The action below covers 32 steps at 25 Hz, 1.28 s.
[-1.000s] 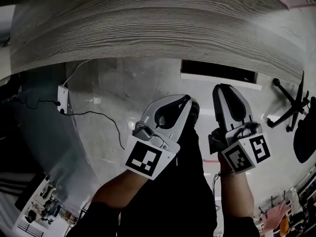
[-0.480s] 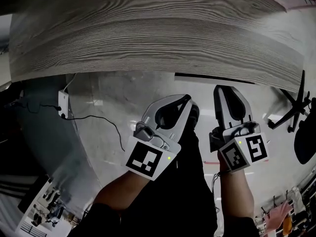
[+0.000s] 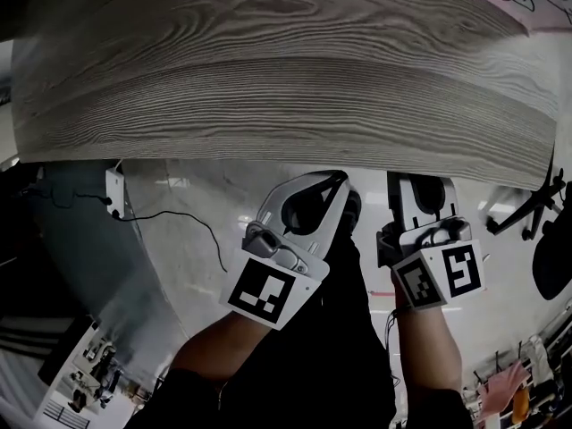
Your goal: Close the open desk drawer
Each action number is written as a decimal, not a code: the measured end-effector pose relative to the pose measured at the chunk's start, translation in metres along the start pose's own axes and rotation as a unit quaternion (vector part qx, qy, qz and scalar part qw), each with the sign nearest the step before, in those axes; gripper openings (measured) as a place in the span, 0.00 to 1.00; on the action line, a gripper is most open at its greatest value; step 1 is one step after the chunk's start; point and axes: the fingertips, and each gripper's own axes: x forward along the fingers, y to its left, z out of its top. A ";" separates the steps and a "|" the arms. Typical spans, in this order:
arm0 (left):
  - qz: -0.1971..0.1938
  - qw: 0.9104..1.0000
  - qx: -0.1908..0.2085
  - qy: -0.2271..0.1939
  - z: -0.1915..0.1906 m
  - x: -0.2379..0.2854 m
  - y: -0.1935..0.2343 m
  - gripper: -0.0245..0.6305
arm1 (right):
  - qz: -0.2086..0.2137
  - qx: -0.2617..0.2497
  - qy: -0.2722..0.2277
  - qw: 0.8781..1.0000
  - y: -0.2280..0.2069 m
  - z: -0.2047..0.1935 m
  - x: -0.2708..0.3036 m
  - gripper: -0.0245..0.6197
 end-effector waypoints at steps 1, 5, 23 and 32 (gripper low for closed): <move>-0.001 1.000 0.001 0.000 0.001 0.002 0.001 0.05 | 0.001 -0.001 -0.004 1.000 -0.001 0.003 0.003 0.11; -0.003 1.000 0.001 -0.002 0.005 0.009 0.004 0.05 | 0.002 0.004 -0.016 1.000 -0.007 0.010 0.015 0.11; 0.004 1.000 -0.001 0.002 -0.003 0.004 -0.002 0.05 | 0.000 0.007 0.000 1.000 -0.009 0.000 0.027 0.06; 0.013 1.000 0.005 -0.010 -0.007 -0.020 -0.020 0.05 | -0.002 0.016 0.007 1.000 -0.007 -0.015 0.011 0.06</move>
